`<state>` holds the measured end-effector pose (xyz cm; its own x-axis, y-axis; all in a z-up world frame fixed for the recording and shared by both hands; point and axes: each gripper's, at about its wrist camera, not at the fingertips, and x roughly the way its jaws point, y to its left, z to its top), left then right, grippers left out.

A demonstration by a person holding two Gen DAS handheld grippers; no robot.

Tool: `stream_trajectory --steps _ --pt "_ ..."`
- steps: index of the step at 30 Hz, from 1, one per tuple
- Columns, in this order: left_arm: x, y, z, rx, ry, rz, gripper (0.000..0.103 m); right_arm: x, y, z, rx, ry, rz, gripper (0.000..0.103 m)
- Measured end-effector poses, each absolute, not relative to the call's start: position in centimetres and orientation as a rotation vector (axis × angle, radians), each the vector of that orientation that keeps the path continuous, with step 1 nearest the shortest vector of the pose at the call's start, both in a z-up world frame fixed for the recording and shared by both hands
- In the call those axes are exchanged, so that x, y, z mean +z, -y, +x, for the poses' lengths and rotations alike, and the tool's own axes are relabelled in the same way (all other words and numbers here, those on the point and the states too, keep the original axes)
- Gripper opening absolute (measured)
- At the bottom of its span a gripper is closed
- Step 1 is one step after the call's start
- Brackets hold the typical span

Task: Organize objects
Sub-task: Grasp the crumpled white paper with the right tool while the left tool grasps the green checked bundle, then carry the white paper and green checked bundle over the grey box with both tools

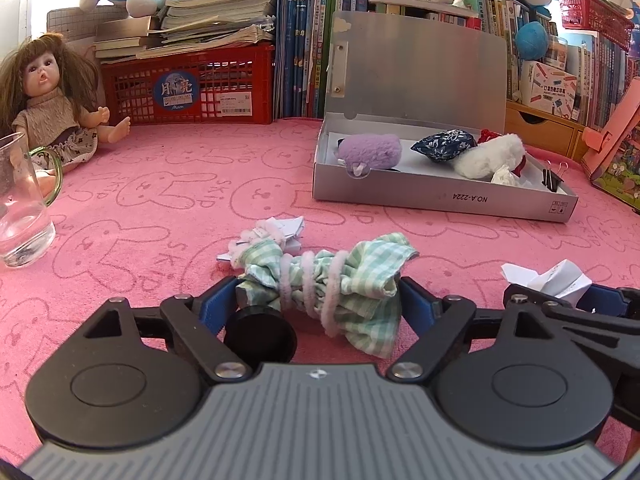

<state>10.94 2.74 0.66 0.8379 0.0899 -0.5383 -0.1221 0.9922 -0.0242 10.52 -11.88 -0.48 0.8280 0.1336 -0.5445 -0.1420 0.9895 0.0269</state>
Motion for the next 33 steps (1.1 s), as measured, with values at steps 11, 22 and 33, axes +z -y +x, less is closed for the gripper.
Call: stream_trajectory --steps 11,22,33 --pt "1.0 -2.6 9.9 0.107 -0.527 -0.051 0.076 -0.4 11.7 10.2 0.183 -0.557 -0.010 0.057" --pt "2.1 -2.5 8.8 0.102 -0.491 -0.045 0.073 0.2 12.2 9.3 0.211 -0.518 0.024 0.057" --pt "2.9 -1.5 7.7 0.031 -0.493 -0.062 0.073 0.7 13.9 8.3 0.194 -0.503 0.036 0.059"
